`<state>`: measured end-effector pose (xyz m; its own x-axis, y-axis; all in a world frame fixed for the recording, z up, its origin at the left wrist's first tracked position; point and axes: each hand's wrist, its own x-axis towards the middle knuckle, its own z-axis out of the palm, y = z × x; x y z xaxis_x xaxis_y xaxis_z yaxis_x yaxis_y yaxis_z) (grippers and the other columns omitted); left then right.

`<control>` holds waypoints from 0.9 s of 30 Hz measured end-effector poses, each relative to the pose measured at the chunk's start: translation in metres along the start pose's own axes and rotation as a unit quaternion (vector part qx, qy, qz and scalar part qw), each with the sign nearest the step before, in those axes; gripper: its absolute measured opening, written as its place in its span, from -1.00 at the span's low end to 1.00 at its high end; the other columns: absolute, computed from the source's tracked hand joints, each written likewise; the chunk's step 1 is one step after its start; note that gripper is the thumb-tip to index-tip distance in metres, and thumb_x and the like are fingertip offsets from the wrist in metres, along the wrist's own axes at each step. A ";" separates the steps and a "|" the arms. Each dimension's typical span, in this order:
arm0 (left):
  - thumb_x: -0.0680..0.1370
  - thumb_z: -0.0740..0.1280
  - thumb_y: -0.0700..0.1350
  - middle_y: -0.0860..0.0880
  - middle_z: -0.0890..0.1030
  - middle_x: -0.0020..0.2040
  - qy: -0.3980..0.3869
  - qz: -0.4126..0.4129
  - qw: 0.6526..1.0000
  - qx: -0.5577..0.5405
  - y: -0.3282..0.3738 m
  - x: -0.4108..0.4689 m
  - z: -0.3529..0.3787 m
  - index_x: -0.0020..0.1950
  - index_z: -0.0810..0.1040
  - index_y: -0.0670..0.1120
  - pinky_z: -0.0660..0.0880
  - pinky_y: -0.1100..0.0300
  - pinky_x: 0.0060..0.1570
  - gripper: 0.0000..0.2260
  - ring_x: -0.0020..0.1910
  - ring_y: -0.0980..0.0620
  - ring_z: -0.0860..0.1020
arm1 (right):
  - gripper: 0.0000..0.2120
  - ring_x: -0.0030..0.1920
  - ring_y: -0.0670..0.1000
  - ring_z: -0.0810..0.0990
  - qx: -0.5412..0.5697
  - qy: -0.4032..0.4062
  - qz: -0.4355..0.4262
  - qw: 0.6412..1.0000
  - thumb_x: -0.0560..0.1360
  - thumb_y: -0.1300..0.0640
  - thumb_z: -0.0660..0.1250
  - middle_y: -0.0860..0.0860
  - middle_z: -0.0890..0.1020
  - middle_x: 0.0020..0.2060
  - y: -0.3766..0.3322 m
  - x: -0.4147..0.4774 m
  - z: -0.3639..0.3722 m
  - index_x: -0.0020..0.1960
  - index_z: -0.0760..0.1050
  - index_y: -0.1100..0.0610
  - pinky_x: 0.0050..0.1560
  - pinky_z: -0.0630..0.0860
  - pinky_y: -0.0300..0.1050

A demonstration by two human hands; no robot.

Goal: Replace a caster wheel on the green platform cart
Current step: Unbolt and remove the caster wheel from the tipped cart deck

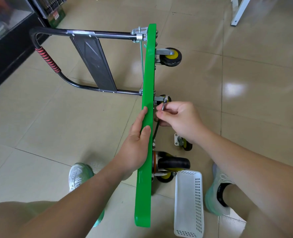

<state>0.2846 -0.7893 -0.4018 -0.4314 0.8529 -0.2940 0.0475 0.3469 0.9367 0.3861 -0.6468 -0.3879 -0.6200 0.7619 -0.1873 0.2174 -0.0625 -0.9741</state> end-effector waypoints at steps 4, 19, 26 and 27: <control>0.76 0.03 0.01 0.39 0.38 0.32 -0.003 -0.003 1.000 0.011 0.003 -0.002 -0.001 0.54 0.08 0.49 0.39 0.61 -0.12 -0.55 -0.16 0.57 0.45 | -0.85 -0.19 -0.08 0.72 0.012 0.003 0.045 0.999 0.54 0.31 0.42 -0.01 0.71 -0.21 0.004 0.013 -0.005 -0.05 0.64 0.07 -0.12 0.67 -0.15; 0.76 0.06 -0.01 0.24 0.29 0.57 0.005 -0.006 1.000 0.012 0.003 0.000 -0.002 0.55 0.10 0.48 0.31 0.43 0.29 -0.53 0.38 0.42 0.36 | -0.84 -0.10 0.07 0.74 0.072 -0.076 0.176 0.979 0.61 0.26 0.34 0.14 0.72 -0.06 0.041 0.046 -0.002 0.14 0.61 0.28 -0.03 0.67 -0.06; 0.74 0.08 0.03 0.26 0.25 0.57 -0.003 -0.006 1.000 0.000 0.007 0.000 -0.004 0.46 0.10 0.58 0.24 0.10 0.56 -0.54 0.49 0.28 0.30 | -0.77 -0.08 0.12 0.72 0.056 -0.089 0.208 0.972 0.61 0.25 0.34 0.22 0.71 0.04 0.051 0.049 0.007 0.22 0.58 0.33 -0.01 0.69 -0.04; 0.70 0.09 0.08 0.27 0.25 0.57 -0.006 -0.010 1.000 -0.005 0.008 -0.001 -0.004 0.41 0.11 0.62 0.25 0.06 0.56 -0.55 0.50 0.26 0.31 | -0.78 -0.08 0.12 0.72 0.050 -0.091 0.211 0.972 0.61 0.25 0.34 0.22 0.71 0.03 0.050 0.049 0.008 0.21 0.58 0.33 0.00 0.69 -0.04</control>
<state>0.2817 -0.7884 -0.3932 -0.4215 0.8502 -0.3154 0.0291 0.3603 0.9324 0.3607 -0.6180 -0.4471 -0.6175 0.5281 -0.5830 0.4124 -0.4138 -0.8116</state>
